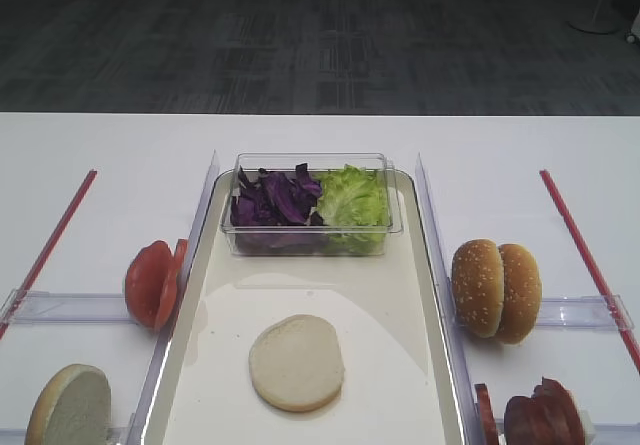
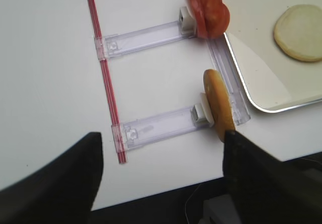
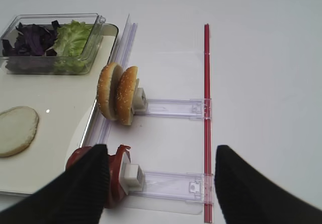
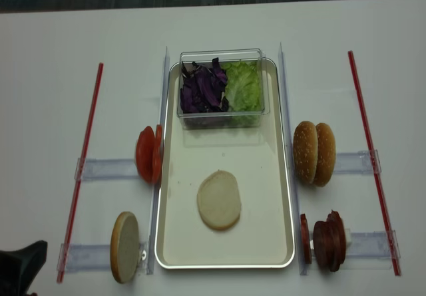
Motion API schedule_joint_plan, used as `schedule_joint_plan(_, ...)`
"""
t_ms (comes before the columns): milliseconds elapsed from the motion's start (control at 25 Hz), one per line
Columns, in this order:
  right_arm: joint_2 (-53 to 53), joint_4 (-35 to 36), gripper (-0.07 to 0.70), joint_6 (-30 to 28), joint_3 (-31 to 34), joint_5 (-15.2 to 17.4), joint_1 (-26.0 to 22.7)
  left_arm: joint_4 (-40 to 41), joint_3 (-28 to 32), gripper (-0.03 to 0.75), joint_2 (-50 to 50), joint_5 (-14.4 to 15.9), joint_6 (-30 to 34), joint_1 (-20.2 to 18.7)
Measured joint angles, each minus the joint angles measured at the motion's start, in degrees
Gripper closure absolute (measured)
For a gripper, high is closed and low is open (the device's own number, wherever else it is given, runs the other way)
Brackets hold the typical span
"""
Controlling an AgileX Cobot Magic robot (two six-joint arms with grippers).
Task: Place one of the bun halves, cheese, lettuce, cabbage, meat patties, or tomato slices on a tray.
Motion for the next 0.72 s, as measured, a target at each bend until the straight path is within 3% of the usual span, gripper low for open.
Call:
schedule_joint_plan(440, 0.0, 0.0, 0.15, 0.0, 0.0, 0.0, 0.0, 0.46, 8.29, 0.24, -11.6, -1.03, -1.31, 0.0)
schedule_joint_plan(720, 0.0, 0.0, 0.15, 0.0, 0.0, 0.0, 0.0, 0.46, 9.18, 0.24, -15.31, -2.33, -1.5, 0.0)
